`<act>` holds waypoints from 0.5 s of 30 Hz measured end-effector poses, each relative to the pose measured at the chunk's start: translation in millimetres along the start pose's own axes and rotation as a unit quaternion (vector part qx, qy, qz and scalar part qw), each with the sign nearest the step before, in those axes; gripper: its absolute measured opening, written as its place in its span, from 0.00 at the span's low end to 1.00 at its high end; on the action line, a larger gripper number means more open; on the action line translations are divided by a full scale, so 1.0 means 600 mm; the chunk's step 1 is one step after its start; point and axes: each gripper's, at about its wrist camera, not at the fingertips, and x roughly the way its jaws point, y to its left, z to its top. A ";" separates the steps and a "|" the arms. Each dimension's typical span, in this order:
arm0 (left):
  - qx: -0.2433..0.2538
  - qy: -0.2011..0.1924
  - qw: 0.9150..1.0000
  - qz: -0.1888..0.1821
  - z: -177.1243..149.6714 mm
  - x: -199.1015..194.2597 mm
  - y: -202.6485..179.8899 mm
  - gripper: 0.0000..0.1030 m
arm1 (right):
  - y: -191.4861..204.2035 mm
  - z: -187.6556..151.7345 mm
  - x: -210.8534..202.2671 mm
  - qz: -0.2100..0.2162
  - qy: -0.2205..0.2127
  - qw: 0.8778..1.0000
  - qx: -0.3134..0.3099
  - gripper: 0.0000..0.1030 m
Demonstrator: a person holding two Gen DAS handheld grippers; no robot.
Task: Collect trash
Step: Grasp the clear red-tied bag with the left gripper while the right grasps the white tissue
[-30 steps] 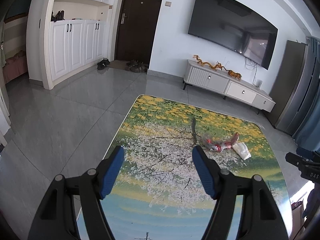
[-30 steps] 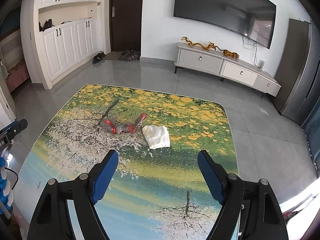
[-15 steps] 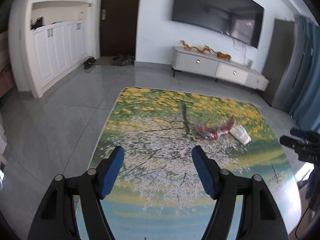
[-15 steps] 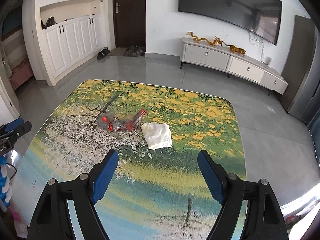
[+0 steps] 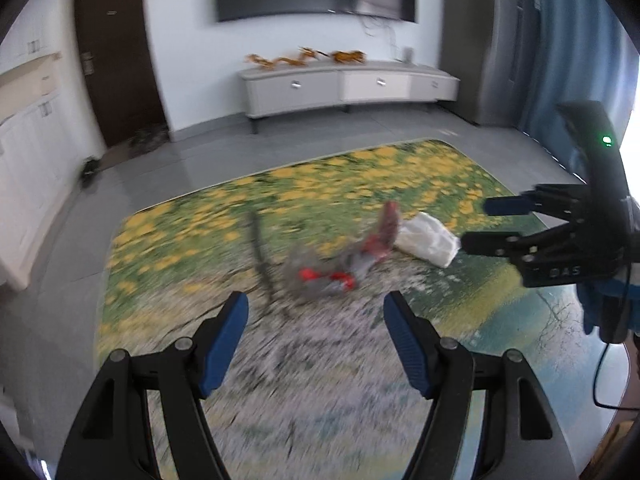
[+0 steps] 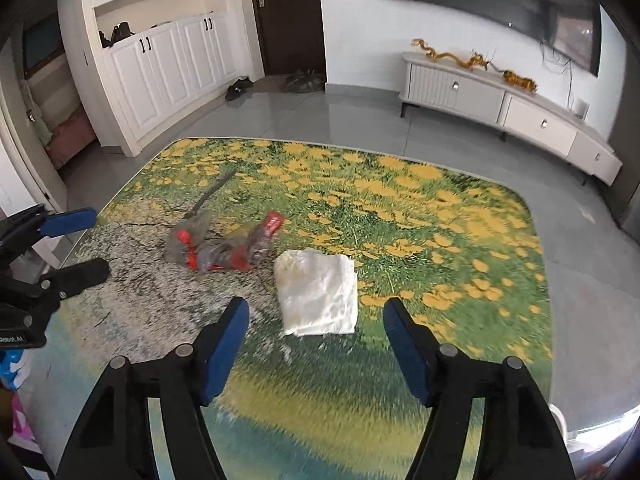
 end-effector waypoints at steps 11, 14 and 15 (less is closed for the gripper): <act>0.050 0.050 0.997 -0.032 0.038 0.114 -0.024 0.62 | -0.026 0.007 0.064 0.036 0.019 0.999 0.002 0.54; 0.049 0.063 0.996 -0.031 0.037 0.132 -0.022 0.52 | -0.021 0.009 0.074 0.037 0.023 0.999 -0.008 0.49; 0.049 0.067 0.996 -0.031 0.036 0.138 -0.021 0.47 | -0.019 0.009 0.077 0.036 0.025 0.999 -0.011 0.46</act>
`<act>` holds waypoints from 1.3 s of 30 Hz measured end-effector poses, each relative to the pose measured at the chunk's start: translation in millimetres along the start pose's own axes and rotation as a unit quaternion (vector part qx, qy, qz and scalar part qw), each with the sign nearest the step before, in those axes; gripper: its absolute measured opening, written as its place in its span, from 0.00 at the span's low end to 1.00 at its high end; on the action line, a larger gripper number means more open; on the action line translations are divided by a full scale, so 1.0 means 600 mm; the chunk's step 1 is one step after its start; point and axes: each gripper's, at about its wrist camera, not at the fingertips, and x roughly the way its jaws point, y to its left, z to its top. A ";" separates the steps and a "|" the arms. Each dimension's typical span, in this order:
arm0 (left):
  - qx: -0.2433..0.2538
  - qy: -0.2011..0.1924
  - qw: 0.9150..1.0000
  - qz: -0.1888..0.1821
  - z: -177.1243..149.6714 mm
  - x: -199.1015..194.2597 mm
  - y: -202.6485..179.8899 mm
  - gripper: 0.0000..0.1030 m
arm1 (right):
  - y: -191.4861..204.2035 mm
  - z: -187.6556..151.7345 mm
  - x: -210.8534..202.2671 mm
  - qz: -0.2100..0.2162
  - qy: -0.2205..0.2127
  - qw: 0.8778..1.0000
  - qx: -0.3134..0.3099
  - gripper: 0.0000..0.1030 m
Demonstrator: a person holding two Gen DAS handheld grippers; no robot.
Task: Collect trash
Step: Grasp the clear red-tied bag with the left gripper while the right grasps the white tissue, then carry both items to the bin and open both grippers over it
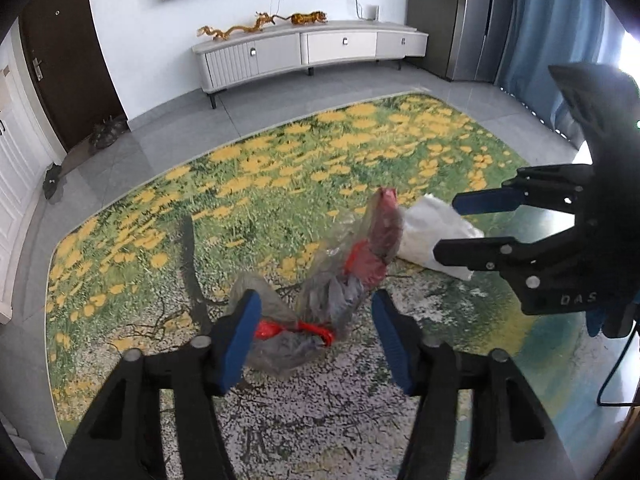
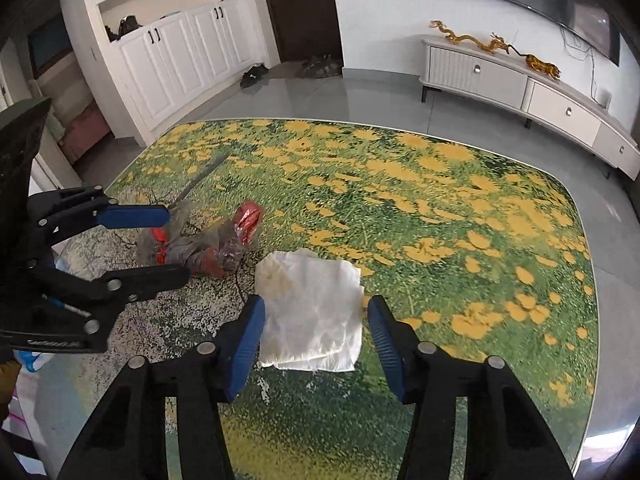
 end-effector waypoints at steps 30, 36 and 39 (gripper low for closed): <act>-0.073 -0.105 0.989 0.077 -0.077 -0.241 -0.086 0.16 | 0.061 -0.077 -0.218 -0.009 -0.087 0.996 -0.005 0.12; -0.066 -0.136 0.983 0.104 -0.090 -0.309 -0.121 0.16 | 0.066 -0.106 -0.299 -0.021 -0.124 0.992 0.001 0.12; -0.058 -0.147 0.981 0.115 -0.098 -0.335 -0.142 0.16 | 0.060 -0.125 -0.333 -0.030 -0.139 0.990 0.008 0.12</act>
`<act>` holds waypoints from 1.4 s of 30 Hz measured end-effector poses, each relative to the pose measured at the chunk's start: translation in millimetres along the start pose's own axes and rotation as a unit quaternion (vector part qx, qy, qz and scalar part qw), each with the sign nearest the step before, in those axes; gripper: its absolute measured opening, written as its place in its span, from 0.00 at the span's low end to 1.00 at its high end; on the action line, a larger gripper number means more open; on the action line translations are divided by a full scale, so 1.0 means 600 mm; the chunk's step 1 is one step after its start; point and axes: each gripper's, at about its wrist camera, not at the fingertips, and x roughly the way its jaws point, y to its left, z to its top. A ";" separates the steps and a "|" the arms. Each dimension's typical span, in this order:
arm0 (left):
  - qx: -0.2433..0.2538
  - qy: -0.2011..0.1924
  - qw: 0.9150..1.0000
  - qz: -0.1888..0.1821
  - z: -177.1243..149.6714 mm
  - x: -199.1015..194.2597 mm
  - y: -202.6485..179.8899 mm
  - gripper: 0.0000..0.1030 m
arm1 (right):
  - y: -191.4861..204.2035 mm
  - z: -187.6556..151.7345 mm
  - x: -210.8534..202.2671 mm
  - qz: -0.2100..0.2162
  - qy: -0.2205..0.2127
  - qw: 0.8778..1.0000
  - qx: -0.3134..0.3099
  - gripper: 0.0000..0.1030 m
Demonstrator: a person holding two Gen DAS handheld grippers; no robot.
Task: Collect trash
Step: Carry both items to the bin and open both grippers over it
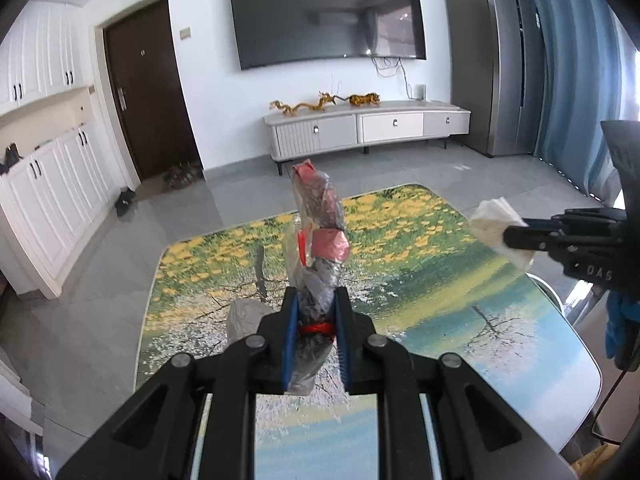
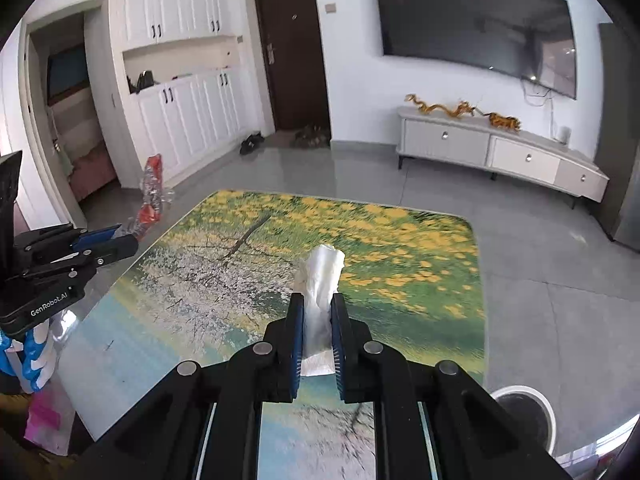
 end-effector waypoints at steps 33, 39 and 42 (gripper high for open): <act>0.187 0.093 0.971 -0.116 0.066 0.127 -0.431 0.18 | -0.371 -0.279 -0.132 -0.128 -0.001 0.967 0.220 0.13; 0.199 0.145 0.954 -0.171 0.073 0.201 -0.550 0.18 | -0.436 -0.323 -0.116 -0.140 0.024 0.957 0.252 0.15; 0.192 0.168 0.948 -0.190 0.077 0.235 -0.592 0.18 | -0.458 -0.335 -0.105 -0.140 0.030 0.954 0.262 0.15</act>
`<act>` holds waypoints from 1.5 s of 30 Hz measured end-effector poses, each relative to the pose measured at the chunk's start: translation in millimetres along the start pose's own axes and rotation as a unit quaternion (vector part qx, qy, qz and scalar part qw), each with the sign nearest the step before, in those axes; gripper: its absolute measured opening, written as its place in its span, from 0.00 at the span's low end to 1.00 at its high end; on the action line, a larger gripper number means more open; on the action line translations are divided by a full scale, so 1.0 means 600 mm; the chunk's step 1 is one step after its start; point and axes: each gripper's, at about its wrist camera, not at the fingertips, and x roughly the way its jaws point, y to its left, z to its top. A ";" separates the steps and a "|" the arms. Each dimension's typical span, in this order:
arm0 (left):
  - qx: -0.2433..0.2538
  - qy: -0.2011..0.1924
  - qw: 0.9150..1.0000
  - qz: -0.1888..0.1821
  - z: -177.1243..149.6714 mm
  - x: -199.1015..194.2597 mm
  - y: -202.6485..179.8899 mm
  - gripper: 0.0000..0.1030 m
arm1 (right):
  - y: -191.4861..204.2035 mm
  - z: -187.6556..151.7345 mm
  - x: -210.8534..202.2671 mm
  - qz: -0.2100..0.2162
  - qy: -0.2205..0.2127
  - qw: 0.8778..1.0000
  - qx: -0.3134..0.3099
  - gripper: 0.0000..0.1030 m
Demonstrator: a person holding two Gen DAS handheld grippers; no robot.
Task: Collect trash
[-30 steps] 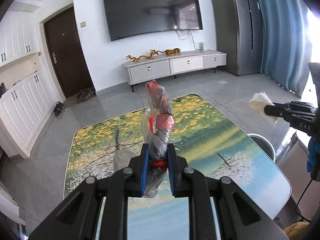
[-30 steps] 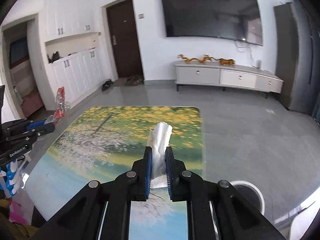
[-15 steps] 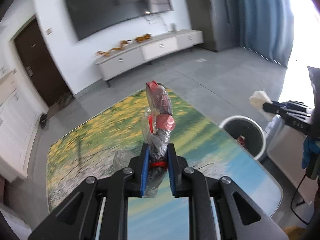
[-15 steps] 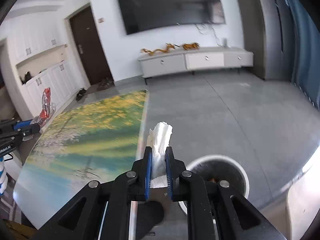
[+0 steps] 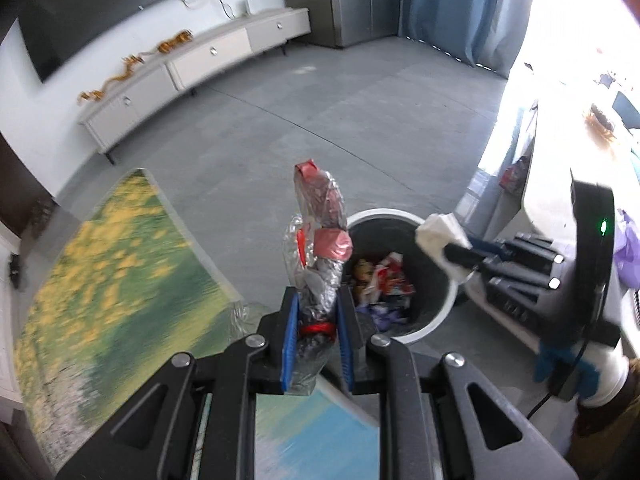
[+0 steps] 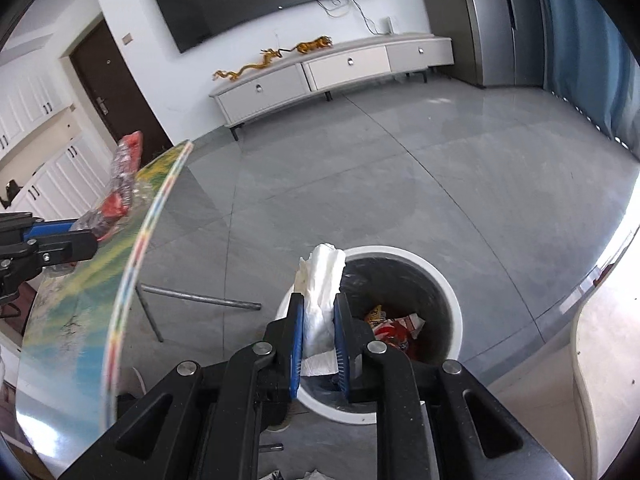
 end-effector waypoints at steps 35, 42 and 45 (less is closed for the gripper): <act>-0.131 -0.052 0.990 0.006 -0.045 -0.067 0.110 0.45 | 0.078 0.053 -0.041 -0.010 -0.009 1.000 -0.025 0.58; -0.192 -0.115 0.970 0.099 -0.157 -0.197 0.214 0.55 | 0.244 0.064 -0.082 0.052 -0.036 0.993 -0.099 0.65; -0.219 -0.133 0.957 0.135 -0.205 -0.239 0.249 0.58 | 0.314 0.057 -0.085 0.071 -0.039 0.988 -0.129 0.66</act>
